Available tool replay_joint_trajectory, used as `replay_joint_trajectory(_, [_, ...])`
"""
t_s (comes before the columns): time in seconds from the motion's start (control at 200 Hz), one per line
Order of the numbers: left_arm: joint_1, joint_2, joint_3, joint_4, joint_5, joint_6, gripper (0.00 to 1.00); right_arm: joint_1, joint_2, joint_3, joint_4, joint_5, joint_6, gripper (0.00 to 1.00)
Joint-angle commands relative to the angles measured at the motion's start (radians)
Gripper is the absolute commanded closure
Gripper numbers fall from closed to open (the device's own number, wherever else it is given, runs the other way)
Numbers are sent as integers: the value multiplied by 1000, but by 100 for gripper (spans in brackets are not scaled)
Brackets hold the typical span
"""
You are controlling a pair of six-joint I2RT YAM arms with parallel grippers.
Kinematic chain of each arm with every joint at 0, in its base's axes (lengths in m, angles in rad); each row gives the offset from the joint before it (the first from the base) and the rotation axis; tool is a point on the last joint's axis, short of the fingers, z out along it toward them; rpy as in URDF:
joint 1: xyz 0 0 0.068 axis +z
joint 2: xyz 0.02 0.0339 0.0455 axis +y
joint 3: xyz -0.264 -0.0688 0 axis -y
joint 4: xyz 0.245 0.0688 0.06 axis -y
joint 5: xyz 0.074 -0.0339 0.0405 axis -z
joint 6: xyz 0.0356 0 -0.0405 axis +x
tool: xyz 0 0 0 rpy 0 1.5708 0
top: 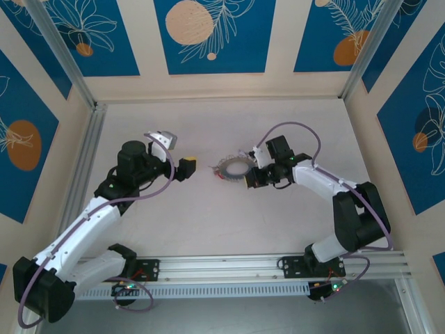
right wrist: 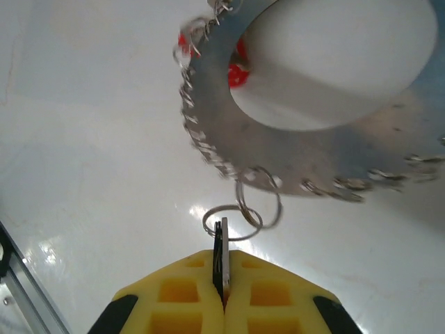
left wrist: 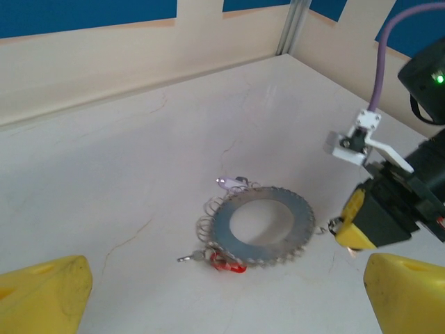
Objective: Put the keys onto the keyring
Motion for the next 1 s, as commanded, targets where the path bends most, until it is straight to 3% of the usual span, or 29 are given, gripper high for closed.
replay_joint_trajectory(0.0, [9,6,4,49,44,3,0,2,-34,-58,48,-42,62,95])
replay_joint_trajectory(0.22, [9,-12,-3,38,36,-2,0,-2,44,-81,116,-93,105,94])
replay_joint_trajectory(0.42, [9,-24,-22,25,34,-15,0,24,79,-107,190,-80,169,84])
replay_joint_trajectory(0.555, [9,-28,-34,29,33,-19,0,33,28,-136,191,-19,164,100])
replay_joint_trajectory(0.755, [9,-13,-18,26,37,-22,0,-12,-27,-136,174,6,149,100])
replay_joint_trajectory(0.995, [9,29,-1,-14,34,-44,0,-18,-118,-125,108,96,133,71])
